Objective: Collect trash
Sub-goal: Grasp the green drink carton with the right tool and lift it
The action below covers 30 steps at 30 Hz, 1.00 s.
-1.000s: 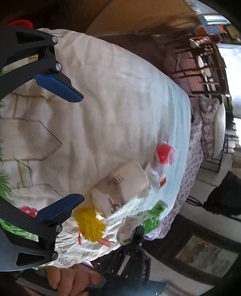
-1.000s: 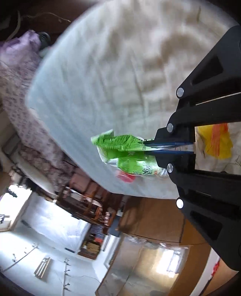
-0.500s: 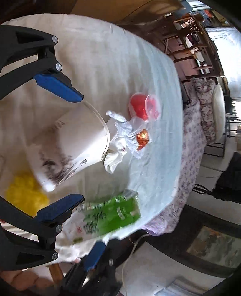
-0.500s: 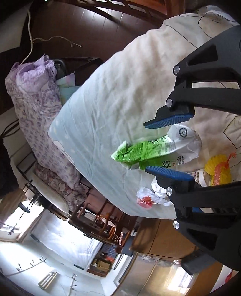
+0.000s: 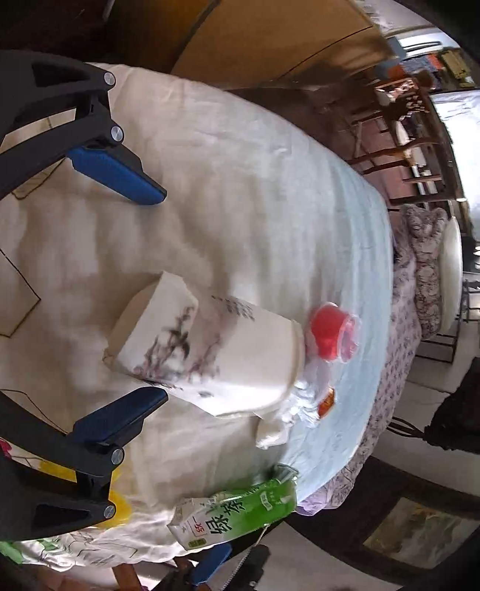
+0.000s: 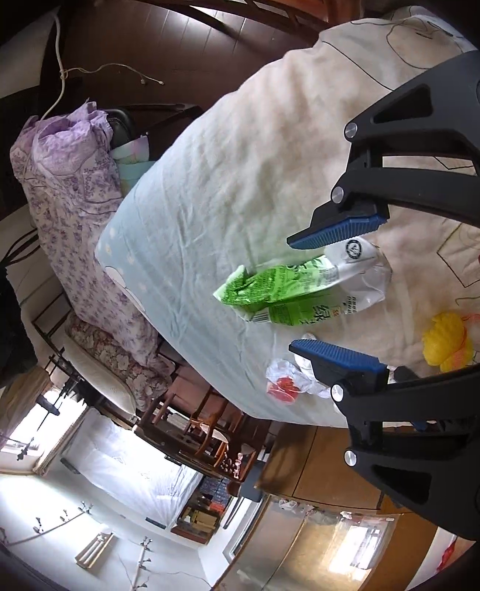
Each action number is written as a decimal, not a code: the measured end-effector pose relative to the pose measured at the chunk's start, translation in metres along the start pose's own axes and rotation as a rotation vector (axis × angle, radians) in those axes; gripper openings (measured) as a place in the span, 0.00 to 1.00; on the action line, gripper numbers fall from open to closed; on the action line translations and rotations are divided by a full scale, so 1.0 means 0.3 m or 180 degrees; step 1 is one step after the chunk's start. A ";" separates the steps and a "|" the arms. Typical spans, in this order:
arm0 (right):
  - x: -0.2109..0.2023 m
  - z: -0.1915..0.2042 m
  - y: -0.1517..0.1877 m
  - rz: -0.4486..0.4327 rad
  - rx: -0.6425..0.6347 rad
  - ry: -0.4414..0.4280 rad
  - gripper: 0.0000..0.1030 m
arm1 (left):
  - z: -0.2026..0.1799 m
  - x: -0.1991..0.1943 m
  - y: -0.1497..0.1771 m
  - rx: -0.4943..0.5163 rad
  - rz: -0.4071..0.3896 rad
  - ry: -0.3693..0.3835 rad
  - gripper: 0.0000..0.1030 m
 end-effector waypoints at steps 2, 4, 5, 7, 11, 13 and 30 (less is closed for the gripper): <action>0.001 -0.007 0.006 0.0026 -0.0003 0.0007 0.54 | -0.024 -0.014 -0.015 0.0121 -0.0100 -0.0043 0.94; 0.003 -0.022 0.004 0.0038 0.0050 0.0011 0.56 | -0.055 -0.012 -0.021 0.0280 -0.0150 -0.0103 0.94; 0.005 -0.026 0.004 0.0046 0.0076 0.0012 0.57 | -0.069 -0.010 -0.025 0.0370 -0.0170 -0.0157 0.94; 0.010 -0.028 0.004 0.0059 0.0097 0.0006 0.58 | -0.083 0.003 -0.046 0.0530 -0.0232 -0.0341 0.94; 0.023 -0.011 0.015 0.0116 0.0011 0.0001 0.60 | -0.102 0.029 -0.080 0.0631 -0.0258 -0.0325 0.94; 0.027 -0.006 0.017 0.0122 -0.0026 0.0009 0.60 | -0.104 0.049 -0.089 0.0686 -0.0217 -0.0263 0.94; 0.046 -0.018 0.026 0.0183 -0.0031 0.0076 0.62 | -0.080 0.082 -0.063 0.0425 -0.0086 -0.0059 0.96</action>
Point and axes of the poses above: each gripper's, at about its wrist camera, not at the fingertips, and x roughly the way its jaws point, z to its left, y to its underside, the point moved 9 cm from there along x, roughly the way its jaws point, and after that the axes turned 7 degrees about -y, right-handed, at the moved point
